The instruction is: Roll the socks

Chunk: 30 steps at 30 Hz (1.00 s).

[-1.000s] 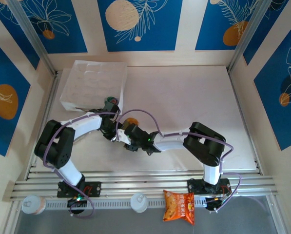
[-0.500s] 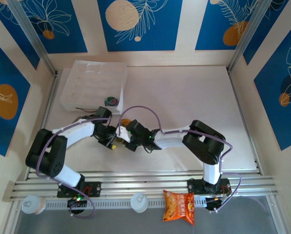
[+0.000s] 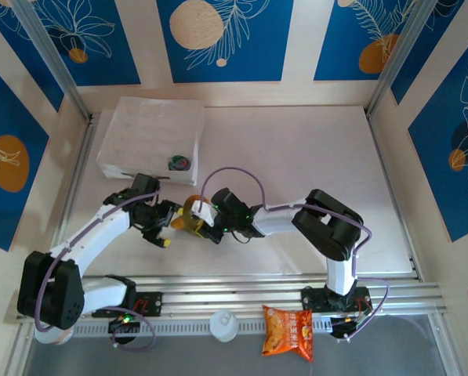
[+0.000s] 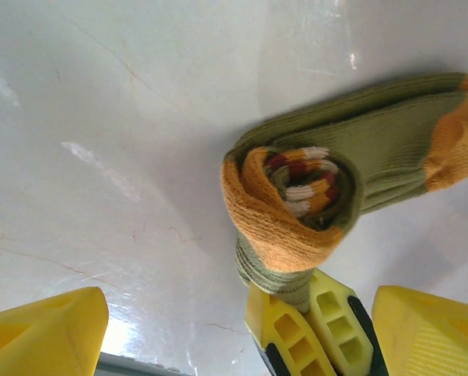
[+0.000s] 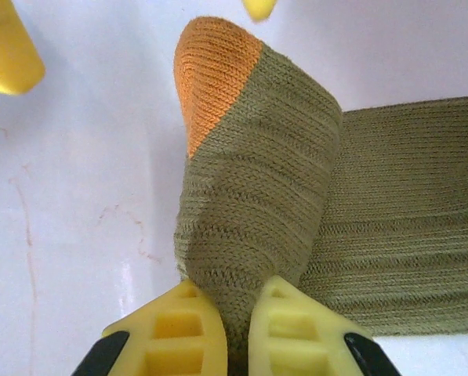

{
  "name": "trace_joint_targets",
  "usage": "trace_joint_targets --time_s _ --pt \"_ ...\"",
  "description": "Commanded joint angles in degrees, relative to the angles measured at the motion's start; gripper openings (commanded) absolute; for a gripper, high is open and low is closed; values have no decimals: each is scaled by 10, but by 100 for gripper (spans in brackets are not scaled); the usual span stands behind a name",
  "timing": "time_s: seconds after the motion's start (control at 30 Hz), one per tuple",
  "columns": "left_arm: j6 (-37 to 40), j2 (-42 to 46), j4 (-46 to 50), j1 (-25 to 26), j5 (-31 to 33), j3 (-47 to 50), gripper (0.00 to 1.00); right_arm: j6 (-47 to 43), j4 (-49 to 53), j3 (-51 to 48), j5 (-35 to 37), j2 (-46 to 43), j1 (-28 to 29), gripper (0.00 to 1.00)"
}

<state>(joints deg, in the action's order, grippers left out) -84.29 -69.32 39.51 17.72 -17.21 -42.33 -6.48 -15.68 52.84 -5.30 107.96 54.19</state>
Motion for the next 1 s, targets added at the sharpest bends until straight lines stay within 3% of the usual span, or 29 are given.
trace_joint_targets --time_s 0.0,0.2,0.53,0.63,0.73,0.97 --pt "25 20 54 -6 20 -4 86 33 150 -23 -74 54 -9 0" --pt "20 51 -16 4 -1 35 74 63 239 46 -141 105 -42 0" --pt "3 -32 -154 44 7 53 79 75 374 155 -176 165 -63 0" --pt "-7 -57 -187 52 17 61 75 88 390 173 -194 175 -70 0" --pt "-13 -82 -182 55 23 71 66 102 411 196 -210 190 -76 0" --pt "-27 -132 -90 58 53 88 28 102 401 196 -224 178 -72 0"
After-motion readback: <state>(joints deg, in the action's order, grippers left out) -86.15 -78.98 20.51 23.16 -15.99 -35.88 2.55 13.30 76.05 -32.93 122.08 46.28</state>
